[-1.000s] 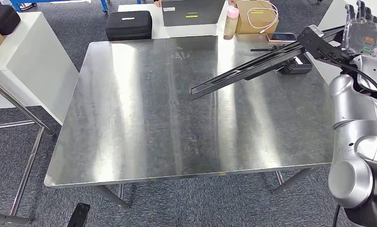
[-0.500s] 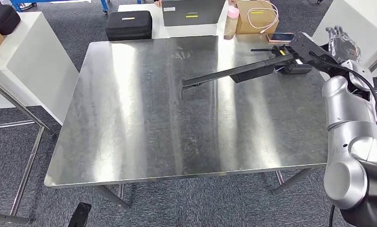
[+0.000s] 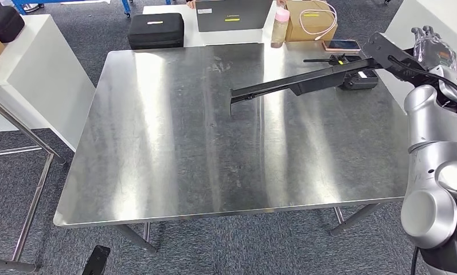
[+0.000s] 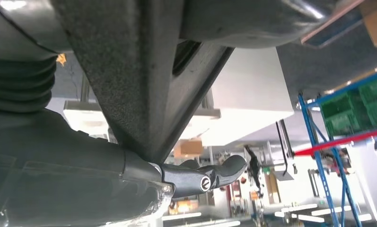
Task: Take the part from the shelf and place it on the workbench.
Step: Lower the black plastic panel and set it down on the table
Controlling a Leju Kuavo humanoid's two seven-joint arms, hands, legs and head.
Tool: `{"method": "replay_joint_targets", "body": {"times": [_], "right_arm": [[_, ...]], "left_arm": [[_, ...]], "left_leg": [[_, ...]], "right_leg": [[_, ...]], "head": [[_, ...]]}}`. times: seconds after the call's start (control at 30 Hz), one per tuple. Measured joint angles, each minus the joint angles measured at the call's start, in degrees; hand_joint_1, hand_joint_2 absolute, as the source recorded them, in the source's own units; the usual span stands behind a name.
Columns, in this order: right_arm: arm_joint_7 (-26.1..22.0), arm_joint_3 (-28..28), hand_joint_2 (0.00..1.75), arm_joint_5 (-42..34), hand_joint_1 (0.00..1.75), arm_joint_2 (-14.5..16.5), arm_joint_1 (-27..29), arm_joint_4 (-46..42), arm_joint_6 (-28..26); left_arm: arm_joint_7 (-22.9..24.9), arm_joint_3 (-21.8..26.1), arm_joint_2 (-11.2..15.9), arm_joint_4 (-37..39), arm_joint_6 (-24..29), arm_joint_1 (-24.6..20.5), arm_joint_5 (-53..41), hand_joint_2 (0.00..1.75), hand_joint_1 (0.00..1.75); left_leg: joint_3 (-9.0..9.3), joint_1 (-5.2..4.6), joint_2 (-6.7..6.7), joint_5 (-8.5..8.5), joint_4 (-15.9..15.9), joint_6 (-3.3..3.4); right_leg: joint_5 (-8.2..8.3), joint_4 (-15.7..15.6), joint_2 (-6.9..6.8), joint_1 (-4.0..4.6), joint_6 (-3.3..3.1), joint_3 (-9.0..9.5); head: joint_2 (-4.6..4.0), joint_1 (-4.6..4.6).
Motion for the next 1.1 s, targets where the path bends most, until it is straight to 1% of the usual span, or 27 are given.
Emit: {"method": "replay_joint_targets", "body": {"times": [0.1,0.2,0.3,0.37,0.43,0.57,0.67,0.73,0.8,0.97,1.1], "right_arm": [[-0.2,0.0,0.0,-0.4,0.0,0.0,-0.5,0.0,-0.6],[-0.3,0.0,0.0,-0.4,0.0,0.0,-1.0,0.0,0.2],[0.4,1.0,0.0,3.7,0.0,0.0,-1.4,0.0,-0.3],[1.6,2.9,0.0,7.5,0.0,0.0,-1.5,0.0,-1.5],[3.1,5.7,0.0,9.5,0.0,-0.2,-1.6,-0.1,-3.5],[6.4,14.7,1.75,10.3,0.0,-1.1,-2.0,-0.2,-8.4],[7.9,23.8,1.75,10.4,0.0,-1.9,-2.8,-0.1,-10.0],[8.5,29.9,1.75,10.4,0.0,-2.5,-3.4,-0.1,-10.2],[8.8,34.7,1.75,10.4,0.0,-3.0,-3.9,0.0,-10.2],[9.2,42.6,1.75,10.4,0.0,-3.8,-4.5,0.4,-9.9],[7.7,49.8,1.75,10.3,0.0,-5.0,-4.9,1.0,-7.0]], "left_arm": [[-0.3,0.0,0.0,0.0,0.0,0.1,0.2,0.0,0.0],[-0.4,0.0,0.0,0.0,0.0,0.2,0.3,0.0,0.0],[-0.6,0.0,0.0,0.0,0.1,0.4,0.6,0.0,0.0],[-0.7,0.1,0.0,0.0,0.2,0.5,0.7,0.0,0.0],[-0.8,0.1,0.0,0.0,0.2,0.6,0.7,0.0,0.0],[-0.8,0.1,0.0,0.0,0.3,0.7,0.5,0.0,0.0],[-0.7,0.1,0.0,0.0,0.2,0.7,0.2,0.0,0.0],[-0.6,0.1,0.0,0.0,0.2,0.7,0.1,0.0,0.0],[-0.5,0.1,0.0,0.0,0.2,0.7,0.1,0.0,0.0],[-0.3,0.1,0.0,0.0,0.2,0.7,-0.2,0.0,0.0],[0.0,0.1,0.0,0.0,0.2,0.6,-0.8,0.0,0.0]], "left_leg": [[0.0,0.0,0.0,0.0,0.0,0.0],[0.0,0.0,0.0,0.0,0.0,0.0],[0.0,0.0,0.0,0.0,0.0,0.0],[0.0,0.0,0.0,0.0,0.0,0.0],[0.0,0.0,0.0,0.0,0.0,0.0],[0.0,0.0,0.0,0.0,0.0,0.0],[0.01,0.01,0.0,0.0,0.0,0.0],[0.02,0.01,0.01,0.0,0.0,0.0],[0.03,0.01,0.0,0.0,0.0,0.0],[0.03,-0.01,0.0,0.0,0.0,0.0],[0.03,-0.03,0.0,0.0,0.0,0.0]], "right_leg": [[0.0,0.0,0.0,0.0,0.0,0.0],[0.0,0.0,0.0,0.0,0.0,0.0],[0.0,0.0,0.0,0.0,0.0,0.0],[0.0,0.0,0.0,0.0,0.0,0.0],[0.0,0.0,0.0,0.0,0.0,0.0],[0.0,0.0,0.0,0.0,0.0,0.0],[0.0,0.0,0.0,0.0,0.0,0.0],[0.0,0.0,0.0,0.0,0.0,0.0],[0.0,0.0,0.0,0.0,0.0,0.0],[0.0,0.0,0.0,0.01,0.0,0.01],[0.0,0.0,0.0,0.01,0.01,0.0]], "head": [[0.0,0.01],[0.0,0.01],[0.0,0.0],[0.0,0.0],[0.0,0.01],[0.0,0.01],[0.0,0.01],[0.0,0.01],[0.0,0.01],[0.0,0.01],[0.0,0.01]]}}
